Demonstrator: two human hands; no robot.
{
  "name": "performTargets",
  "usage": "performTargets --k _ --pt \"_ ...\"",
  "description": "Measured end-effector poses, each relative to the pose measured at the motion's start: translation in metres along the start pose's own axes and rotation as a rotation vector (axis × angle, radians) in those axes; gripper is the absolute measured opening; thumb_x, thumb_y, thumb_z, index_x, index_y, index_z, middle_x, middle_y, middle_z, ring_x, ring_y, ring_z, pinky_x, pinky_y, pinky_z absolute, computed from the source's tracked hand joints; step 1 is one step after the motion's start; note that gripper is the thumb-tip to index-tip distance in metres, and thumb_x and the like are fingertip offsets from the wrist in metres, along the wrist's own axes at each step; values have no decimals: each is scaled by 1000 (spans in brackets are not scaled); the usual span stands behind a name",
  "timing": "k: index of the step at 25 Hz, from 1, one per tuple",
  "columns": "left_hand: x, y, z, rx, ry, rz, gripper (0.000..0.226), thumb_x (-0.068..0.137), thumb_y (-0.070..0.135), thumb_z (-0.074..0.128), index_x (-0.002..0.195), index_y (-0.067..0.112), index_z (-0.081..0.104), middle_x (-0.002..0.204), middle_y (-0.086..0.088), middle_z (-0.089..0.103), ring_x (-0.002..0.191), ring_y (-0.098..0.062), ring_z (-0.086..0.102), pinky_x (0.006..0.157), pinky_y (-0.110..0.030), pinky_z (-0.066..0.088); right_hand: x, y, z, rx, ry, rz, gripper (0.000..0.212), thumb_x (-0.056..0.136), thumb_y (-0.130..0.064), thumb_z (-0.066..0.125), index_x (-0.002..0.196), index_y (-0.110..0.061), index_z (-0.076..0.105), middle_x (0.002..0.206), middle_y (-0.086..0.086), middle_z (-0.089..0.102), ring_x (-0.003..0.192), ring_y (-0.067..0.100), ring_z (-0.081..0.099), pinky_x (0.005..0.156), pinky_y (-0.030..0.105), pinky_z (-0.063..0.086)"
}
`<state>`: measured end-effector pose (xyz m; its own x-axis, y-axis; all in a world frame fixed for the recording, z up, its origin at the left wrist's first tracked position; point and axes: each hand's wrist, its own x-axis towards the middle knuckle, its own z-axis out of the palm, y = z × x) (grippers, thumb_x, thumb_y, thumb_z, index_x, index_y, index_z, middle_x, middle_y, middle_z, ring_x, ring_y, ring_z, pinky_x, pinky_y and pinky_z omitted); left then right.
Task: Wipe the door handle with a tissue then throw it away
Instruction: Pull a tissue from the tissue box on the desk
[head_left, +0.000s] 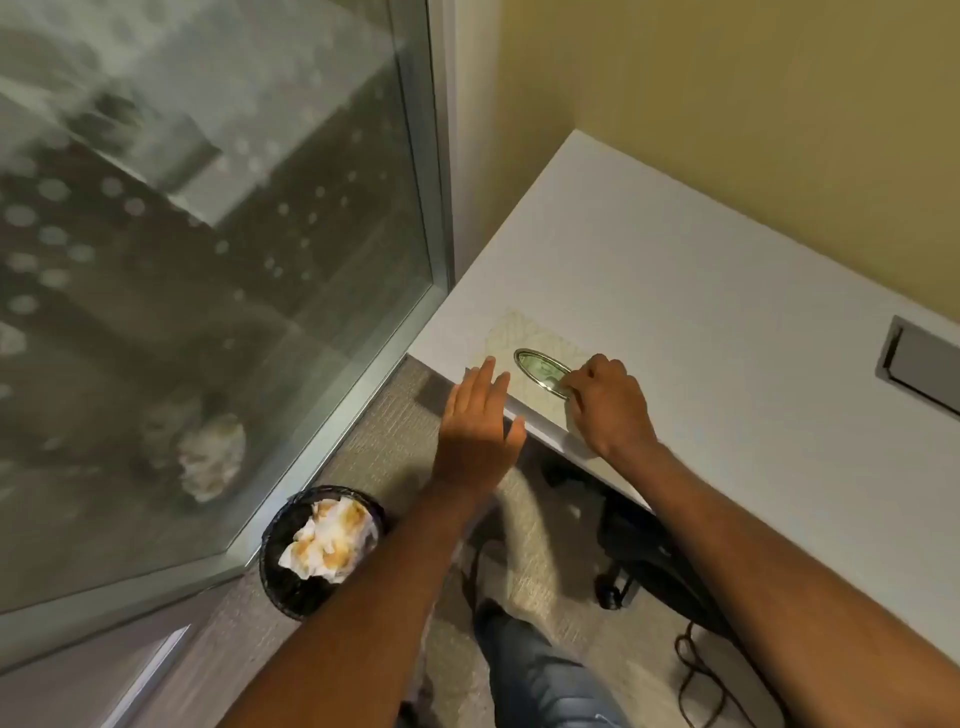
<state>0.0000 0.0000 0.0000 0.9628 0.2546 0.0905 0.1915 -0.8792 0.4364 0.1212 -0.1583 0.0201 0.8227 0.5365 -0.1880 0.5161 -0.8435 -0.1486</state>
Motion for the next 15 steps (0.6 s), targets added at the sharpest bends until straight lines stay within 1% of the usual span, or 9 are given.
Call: performTargets --k 1,2,4,7,8,10,12,13,15 --pt "5 1 2 20 0 9 49 93 19 67 139 1 62 153 -21 52 141 -37 52 116 -55 45 2 -1 3 -29 6 -46 35 102 -29 51 130 -20 70 117 11 63 103 30 55 81 38 49" --pt "8 1 -3 -2 -28 -16 52 93 22 69 140 3 61 155 -19 51 142 -36 51 118 -54 43 2 -6 0 -98 -27 -82 36 102 -31 52 133 -22 69 118 10 62 105 30 55 82 38 49" --pt "39 2 26 -41 -116 -62 56 93 26 72 143 5 58 157 -18 48 143 -36 48 119 -54 40 34 13 18 -134 -96 -122 36 103 -34 54 134 -24 67 118 8 62 107 29 55 82 37 48" --pt "39 0 30 19 -145 -24 54 97 27 69 144 4 56 158 -20 46 144 -38 45 117 -57 37 48 12 15 -188 -132 -183 36 101 -36 56 130 -20 69 114 7 63 106 29 56 76 31 35" --pt "39 -2 33 30 -137 -19 54 98 29 66 146 5 54 159 -18 45 145 -37 43 118 -56 36 54 12 13 -226 -144 -215 32 99 -34 60 125 -20 72 111 6 64 104 29 56 76 32 32" --pt "40 -3 38 52 -137 -31 56 100 33 63 148 8 51 160 -16 43 147 -35 40 120 -55 33 59 11 13 -334 -129 -338 21 90 -27 70 108 -28 80 101 2 65 99 28 57 74 36 31" --pt "40 -3 41 48 -137 -44 57 100 34 62 149 8 50 161 -15 43 148 -34 39 120 -55 34 62 12 14 -386 -121 -375 13 80 -25 79 92 -30 82 91 -1 63 91 27 57 73 37 31" --pt "41 -4 43 36 -129 -52 57 99 33 63 149 8 50 161 -15 43 149 -34 39 120 -55 34 65 14 15 -387 -82 -397 9 77 -26 81 85 -28 81 87 -1 61 88 27 56 72 37 31" --pt "40 -4 44 19 -123 -57 57 98 33 64 148 8 51 161 -14 44 148 -34 40 118 -55 36 69 14 16 -381 -27 -446 3 79 -25 77 77 -23 78 83 1 58 83 28 55 70 38 32"
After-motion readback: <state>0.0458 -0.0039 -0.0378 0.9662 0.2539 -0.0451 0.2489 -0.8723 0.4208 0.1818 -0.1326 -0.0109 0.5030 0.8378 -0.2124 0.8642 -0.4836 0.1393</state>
